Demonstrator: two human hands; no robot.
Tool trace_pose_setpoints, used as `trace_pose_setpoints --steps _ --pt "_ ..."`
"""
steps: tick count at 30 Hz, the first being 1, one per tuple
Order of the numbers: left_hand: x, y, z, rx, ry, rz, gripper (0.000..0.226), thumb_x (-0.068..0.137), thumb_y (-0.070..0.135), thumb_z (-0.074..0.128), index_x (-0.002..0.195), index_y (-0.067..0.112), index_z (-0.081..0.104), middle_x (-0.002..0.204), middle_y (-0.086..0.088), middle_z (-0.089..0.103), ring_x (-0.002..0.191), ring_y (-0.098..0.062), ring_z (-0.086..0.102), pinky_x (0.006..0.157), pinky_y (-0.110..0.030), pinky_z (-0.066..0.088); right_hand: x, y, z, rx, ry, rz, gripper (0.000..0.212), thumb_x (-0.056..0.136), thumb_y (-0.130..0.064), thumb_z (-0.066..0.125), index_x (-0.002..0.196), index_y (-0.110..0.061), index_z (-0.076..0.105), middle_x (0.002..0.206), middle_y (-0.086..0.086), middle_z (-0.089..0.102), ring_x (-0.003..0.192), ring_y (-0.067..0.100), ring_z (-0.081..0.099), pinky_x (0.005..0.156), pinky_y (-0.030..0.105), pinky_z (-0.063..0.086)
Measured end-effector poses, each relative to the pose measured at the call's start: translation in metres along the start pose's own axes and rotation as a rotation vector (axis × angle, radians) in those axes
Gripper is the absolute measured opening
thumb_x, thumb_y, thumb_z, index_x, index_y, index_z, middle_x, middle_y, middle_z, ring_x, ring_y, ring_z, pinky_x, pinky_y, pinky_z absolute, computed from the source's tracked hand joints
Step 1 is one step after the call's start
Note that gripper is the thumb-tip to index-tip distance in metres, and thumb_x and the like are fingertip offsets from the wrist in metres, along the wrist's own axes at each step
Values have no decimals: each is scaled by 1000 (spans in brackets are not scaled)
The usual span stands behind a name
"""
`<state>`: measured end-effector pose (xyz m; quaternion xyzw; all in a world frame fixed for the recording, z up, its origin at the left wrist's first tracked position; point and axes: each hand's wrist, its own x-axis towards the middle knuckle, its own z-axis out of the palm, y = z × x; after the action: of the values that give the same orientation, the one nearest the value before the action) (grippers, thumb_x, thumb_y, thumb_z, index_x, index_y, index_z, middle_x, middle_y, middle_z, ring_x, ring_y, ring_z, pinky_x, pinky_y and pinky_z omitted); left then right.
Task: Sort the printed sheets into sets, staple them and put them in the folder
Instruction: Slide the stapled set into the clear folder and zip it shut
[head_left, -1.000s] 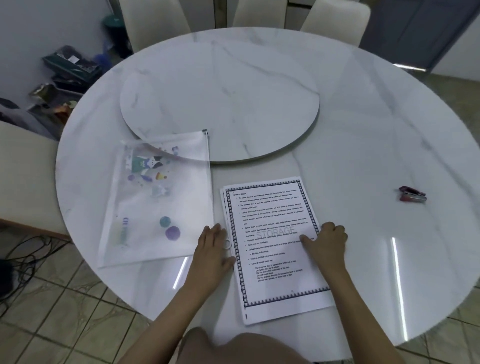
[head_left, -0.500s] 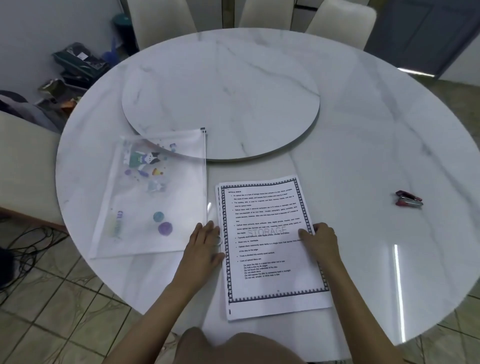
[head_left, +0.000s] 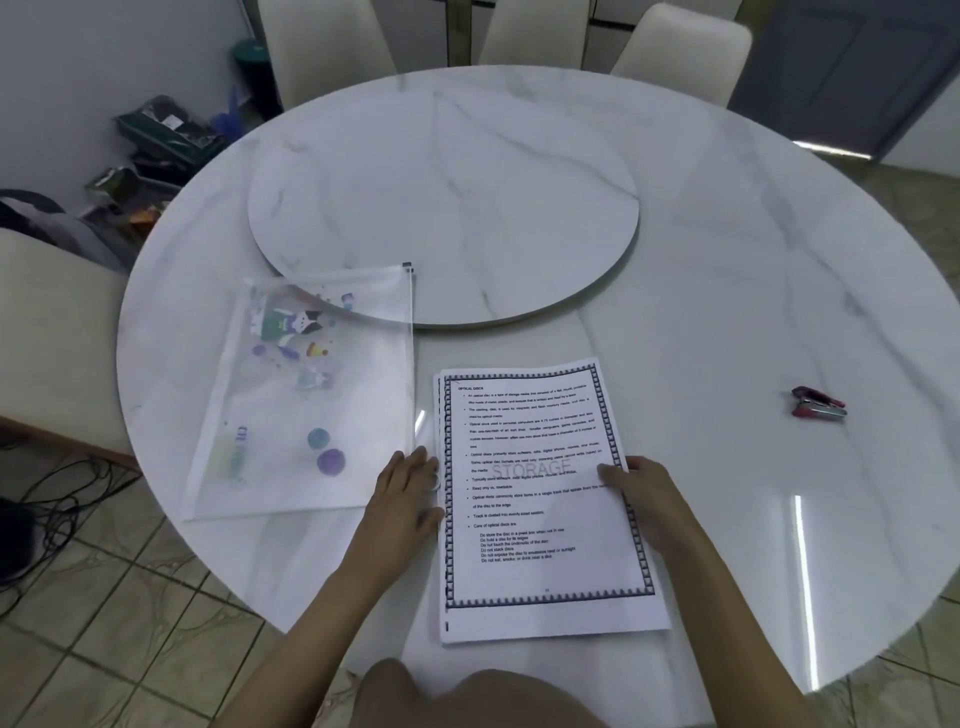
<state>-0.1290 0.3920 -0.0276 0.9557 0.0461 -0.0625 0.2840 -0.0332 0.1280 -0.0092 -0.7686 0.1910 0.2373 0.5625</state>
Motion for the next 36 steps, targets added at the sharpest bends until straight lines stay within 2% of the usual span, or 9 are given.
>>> trace_pose_setpoints --steps 3,8,12,16,20,25,30,33,36 --pt "1 -1 -4 -44 -13 -46 56 95 28 49 145 16 28 155 2 19 144 -20 10 115 -26 11 -10 0 -2 57 -137 -42 19 91 -8 52 107 -9 61 98 5 70 82 19 69 64 26 57" --pt "-2 -3 -11 -62 13 -62 49 96 29 47 141 16 35 147 4 34 135 -15 26 108 -21 23 -17 11 5 107 -255 -117 21 94 -15 49 108 -27 58 105 -7 69 94 15 68 75 28 57" --pt "-7 -7 -17 -11 93 -60 29 95 26 48 123 21 55 120 7 55 111 -15 45 80 -22 39 -20 14 9 28 -218 -191 23 95 -18 48 113 -26 59 110 -8 67 96 12 68 84 33 55" --pt "-7 -8 -22 -87 227 -164 19 94 26 50 109 20 62 97 8 55 92 -11 55 63 -19 41 -19 9 -1 -99 -144 -290 28 95 -22 48 121 -25 57 116 -6 65 102 14 64 90 38 53" --pt "7 -9 -23 -27 306 -183 34 87 18 60 120 11 57 121 -7 54 113 -25 47 82 -28 40 -19 -1 -14 -135 -96 -361 29 95 -24 48 123 -23 56 115 -9 65 102 11 64 89 35 52" --pt "26 -12 -12 160 136 -336 77 83 41 59 144 7 27 153 -23 14 143 -37 10 111 -43 25 -21 -9 -20 -48 -14 -415 21 94 -25 48 113 -28 58 109 -14 65 95 7 66 79 23 55" --pt "28 -16 -11 74 137 -348 52 88 32 52 131 7 38 150 -20 24 139 -35 19 98 -43 41 -20 -8 -19 0 83 -433 22 94 -26 48 114 -25 57 108 -12 65 92 0 64 82 30 51" --pt "29 -24 -15 33 190 -276 28 85 25 41 101 4 51 115 -21 51 109 -37 47 83 -43 46 -18 -5 -17 30 106 -432 24 94 -25 48 117 -24 56 109 -12 64 95 3 64 81 28 53" --pt "27 -25 -19 26 176 -304 38 87 30 50 117 6 50 129 -20 47 119 -34 43 88 -40 46 -17 -5 -15 75 123 -426 24 94 -25 49 117 -24 56 106 -15 64 90 -3 65 73 19 56"
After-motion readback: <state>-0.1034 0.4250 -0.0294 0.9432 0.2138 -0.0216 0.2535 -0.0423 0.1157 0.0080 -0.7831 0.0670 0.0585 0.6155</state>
